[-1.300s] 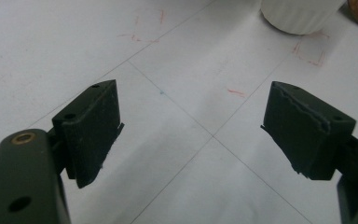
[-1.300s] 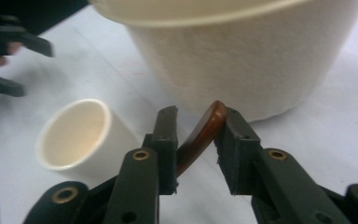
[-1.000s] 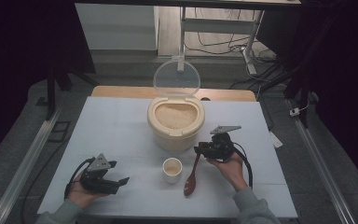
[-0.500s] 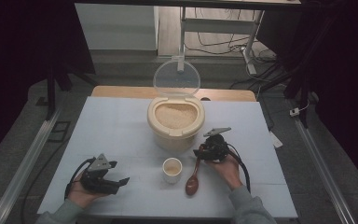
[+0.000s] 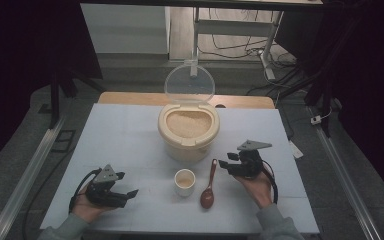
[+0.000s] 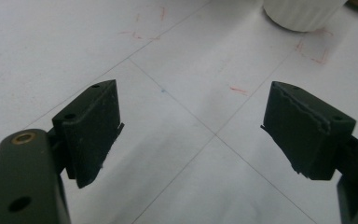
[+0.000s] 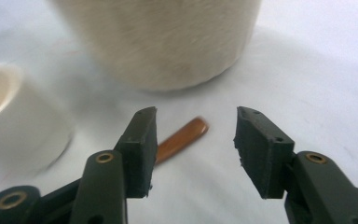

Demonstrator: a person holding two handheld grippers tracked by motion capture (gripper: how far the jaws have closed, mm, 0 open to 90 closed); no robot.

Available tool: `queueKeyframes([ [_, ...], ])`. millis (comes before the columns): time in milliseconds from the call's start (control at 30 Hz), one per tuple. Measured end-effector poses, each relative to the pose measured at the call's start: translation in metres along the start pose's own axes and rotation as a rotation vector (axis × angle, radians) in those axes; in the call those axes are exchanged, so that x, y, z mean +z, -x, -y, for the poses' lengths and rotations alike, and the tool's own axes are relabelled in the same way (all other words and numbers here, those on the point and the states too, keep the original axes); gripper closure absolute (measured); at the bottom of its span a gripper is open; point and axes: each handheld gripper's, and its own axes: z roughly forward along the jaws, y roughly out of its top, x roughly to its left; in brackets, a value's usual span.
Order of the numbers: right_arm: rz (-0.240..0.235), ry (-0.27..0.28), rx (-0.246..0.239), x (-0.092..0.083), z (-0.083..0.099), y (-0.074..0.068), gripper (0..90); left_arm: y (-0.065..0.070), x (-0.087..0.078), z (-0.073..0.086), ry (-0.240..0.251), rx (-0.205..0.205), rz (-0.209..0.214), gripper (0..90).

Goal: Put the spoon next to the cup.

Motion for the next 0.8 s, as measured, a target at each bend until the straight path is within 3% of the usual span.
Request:
queueKeyframes([
  [133, -0.040, 0.041, -0.034, -0.027, 0.016, 0.000, 48.1, 0.000, 0.000, 0.000, 0.005, -0.004, -0.006, 18.5],
  [400, -0.053, 0.081, -0.071, -0.062, 0.044, 0.003, 48.0, -0.001, 0.000, 0.000, 0.012, -0.013, -0.016, 18.3],
  [800, -0.046, 0.083, -0.097, -0.074, 0.060, 0.006, 48.0, -0.002, -0.003, 0.000, 0.024, -0.022, -0.026, 17.9],
])
